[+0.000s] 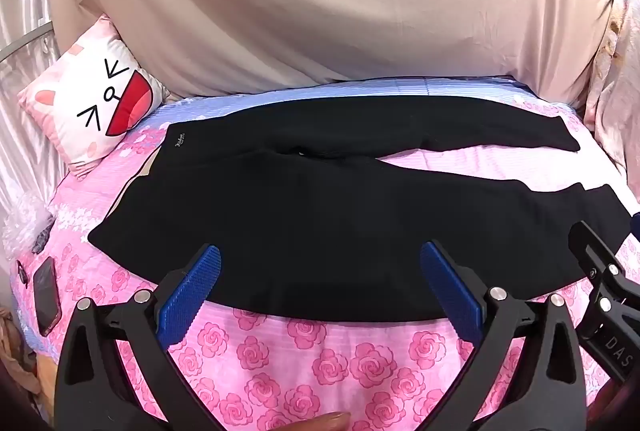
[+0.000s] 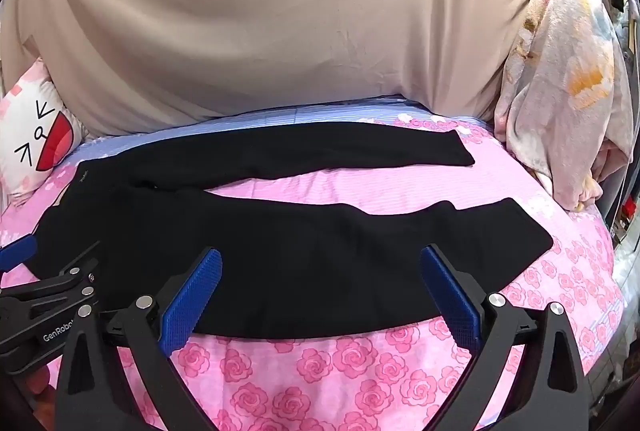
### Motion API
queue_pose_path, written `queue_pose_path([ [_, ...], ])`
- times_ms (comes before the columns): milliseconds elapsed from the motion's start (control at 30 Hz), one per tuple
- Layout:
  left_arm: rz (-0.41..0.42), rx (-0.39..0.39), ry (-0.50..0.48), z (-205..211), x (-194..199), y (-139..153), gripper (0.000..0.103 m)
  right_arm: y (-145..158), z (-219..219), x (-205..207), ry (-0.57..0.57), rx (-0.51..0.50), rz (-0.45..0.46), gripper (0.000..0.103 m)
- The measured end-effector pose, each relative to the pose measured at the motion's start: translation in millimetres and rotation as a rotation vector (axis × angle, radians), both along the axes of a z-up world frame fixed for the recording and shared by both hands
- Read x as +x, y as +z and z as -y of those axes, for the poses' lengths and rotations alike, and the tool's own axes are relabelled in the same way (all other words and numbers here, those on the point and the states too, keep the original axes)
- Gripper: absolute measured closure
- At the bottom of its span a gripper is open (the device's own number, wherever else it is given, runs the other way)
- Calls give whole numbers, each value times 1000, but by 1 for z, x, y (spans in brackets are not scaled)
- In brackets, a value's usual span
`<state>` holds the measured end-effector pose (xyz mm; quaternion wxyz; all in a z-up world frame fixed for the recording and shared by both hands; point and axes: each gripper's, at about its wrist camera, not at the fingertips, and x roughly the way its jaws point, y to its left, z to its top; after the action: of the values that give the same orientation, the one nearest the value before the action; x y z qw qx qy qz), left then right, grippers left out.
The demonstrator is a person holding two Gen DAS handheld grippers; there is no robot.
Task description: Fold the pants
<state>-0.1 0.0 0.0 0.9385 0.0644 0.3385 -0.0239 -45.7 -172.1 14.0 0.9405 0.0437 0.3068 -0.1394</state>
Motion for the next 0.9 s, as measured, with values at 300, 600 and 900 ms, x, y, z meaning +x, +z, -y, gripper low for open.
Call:
queue_pose_path([
  [300,-4,8,-9,3,1,-6,5,-2,0,4,4,-1,-14,6],
  [600,-7,7,-11,2,4,-10,5,-7,3,6,3,5,-22,6],
  [900,-18,5,-10,5,4,-13,5,-9,3,7,5,14,-25,6],
])
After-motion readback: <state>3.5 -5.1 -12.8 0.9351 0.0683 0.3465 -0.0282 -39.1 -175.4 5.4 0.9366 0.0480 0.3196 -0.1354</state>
